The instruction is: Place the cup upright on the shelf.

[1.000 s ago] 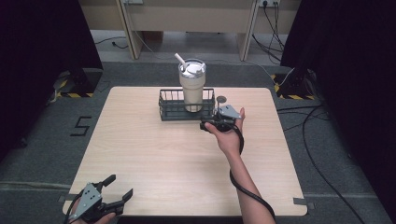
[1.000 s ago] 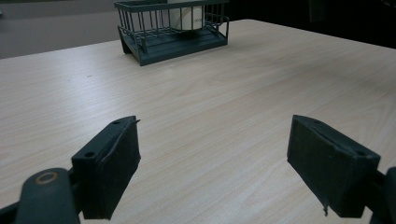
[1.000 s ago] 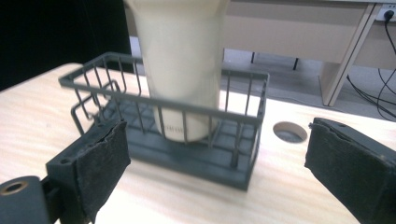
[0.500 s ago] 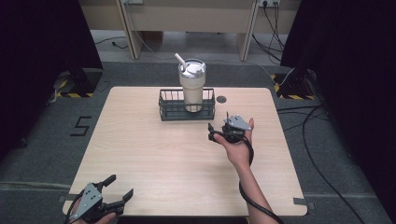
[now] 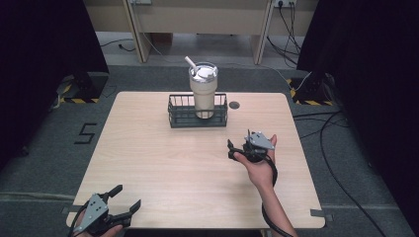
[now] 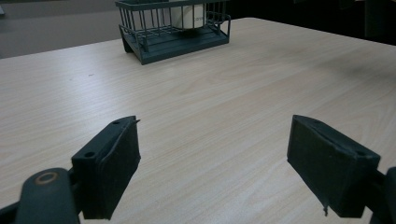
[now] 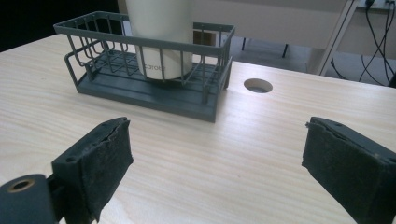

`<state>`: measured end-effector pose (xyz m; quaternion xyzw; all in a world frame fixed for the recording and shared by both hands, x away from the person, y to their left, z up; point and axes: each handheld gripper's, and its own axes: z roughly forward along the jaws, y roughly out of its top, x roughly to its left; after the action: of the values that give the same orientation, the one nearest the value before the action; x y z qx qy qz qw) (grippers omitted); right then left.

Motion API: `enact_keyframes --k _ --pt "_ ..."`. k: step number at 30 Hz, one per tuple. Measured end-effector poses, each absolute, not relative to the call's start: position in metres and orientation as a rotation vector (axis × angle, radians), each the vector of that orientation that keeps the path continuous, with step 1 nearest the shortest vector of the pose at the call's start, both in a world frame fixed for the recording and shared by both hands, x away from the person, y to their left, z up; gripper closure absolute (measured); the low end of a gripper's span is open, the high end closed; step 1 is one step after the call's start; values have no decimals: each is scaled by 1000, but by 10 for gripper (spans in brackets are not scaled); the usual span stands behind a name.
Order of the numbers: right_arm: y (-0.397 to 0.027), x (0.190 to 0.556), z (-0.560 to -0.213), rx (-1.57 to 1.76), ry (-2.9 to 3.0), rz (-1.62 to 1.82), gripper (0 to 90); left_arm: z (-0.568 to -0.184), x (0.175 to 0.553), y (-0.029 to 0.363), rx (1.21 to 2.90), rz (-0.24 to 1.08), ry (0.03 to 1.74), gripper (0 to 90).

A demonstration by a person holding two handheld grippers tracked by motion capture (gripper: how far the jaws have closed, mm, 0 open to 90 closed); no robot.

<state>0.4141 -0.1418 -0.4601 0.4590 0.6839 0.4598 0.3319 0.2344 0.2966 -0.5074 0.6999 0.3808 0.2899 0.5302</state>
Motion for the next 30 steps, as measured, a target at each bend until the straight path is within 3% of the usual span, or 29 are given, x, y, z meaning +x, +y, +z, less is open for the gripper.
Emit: enact_keyframes --k 30 --pt "-186 354 -472 1235 1738 1189 111 -508 234 296 1674 695 913 163"
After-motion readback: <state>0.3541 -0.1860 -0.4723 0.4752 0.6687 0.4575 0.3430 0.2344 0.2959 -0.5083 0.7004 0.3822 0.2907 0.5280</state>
